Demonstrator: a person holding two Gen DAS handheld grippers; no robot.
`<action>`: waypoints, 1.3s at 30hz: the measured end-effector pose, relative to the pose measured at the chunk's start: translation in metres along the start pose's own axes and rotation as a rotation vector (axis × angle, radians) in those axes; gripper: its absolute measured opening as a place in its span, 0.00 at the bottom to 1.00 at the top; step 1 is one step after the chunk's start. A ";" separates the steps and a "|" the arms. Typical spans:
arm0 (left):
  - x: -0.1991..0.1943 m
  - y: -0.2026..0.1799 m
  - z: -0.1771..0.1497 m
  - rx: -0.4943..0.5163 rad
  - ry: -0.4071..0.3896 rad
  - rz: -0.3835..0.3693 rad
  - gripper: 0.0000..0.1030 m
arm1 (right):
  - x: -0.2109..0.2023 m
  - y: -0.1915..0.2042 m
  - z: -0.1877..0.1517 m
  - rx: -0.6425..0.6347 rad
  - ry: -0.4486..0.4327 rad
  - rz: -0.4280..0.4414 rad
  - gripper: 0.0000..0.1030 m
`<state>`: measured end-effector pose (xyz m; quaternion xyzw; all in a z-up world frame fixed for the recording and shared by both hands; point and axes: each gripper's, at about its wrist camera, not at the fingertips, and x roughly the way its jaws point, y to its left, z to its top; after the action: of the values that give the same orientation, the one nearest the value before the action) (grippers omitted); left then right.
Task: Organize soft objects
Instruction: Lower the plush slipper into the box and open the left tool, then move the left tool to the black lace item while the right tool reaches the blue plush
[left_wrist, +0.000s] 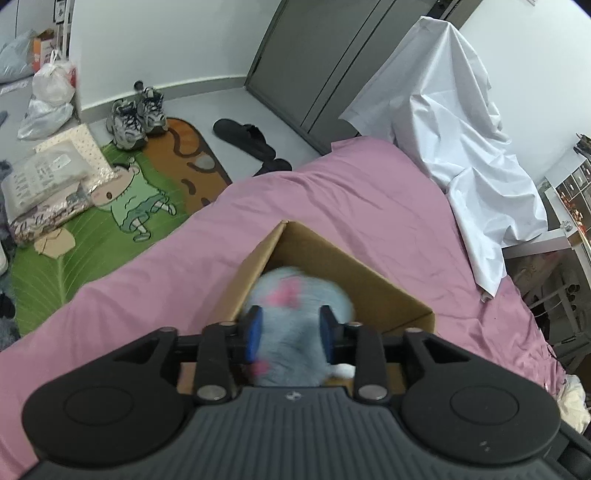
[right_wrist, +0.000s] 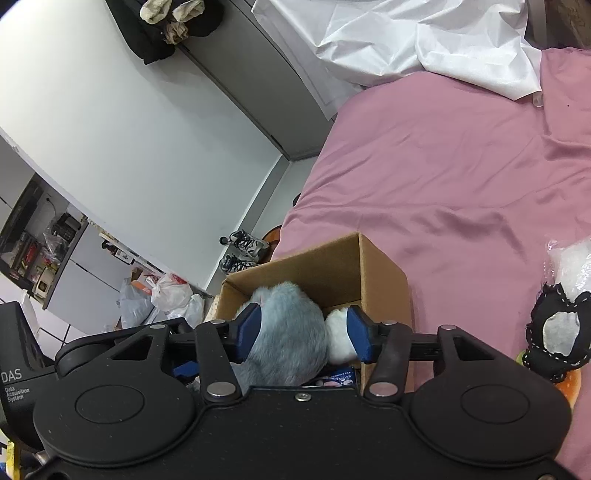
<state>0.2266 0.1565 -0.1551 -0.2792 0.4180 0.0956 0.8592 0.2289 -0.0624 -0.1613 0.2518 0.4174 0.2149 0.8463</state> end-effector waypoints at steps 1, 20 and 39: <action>-0.003 -0.001 0.000 -0.005 -0.001 -0.001 0.40 | -0.004 0.002 0.002 0.002 0.001 0.003 0.51; -0.080 -0.042 -0.004 0.042 -0.087 0.119 0.92 | -0.069 0.003 0.026 -0.096 -0.009 -0.024 0.90; -0.113 -0.085 -0.031 0.069 -0.141 0.143 1.00 | -0.133 -0.024 0.063 -0.232 -0.031 -0.042 1.00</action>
<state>0.1684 0.0769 -0.0492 -0.2114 0.3786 0.1614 0.8865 0.2095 -0.1725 -0.0633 0.1468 0.3816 0.2399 0.8805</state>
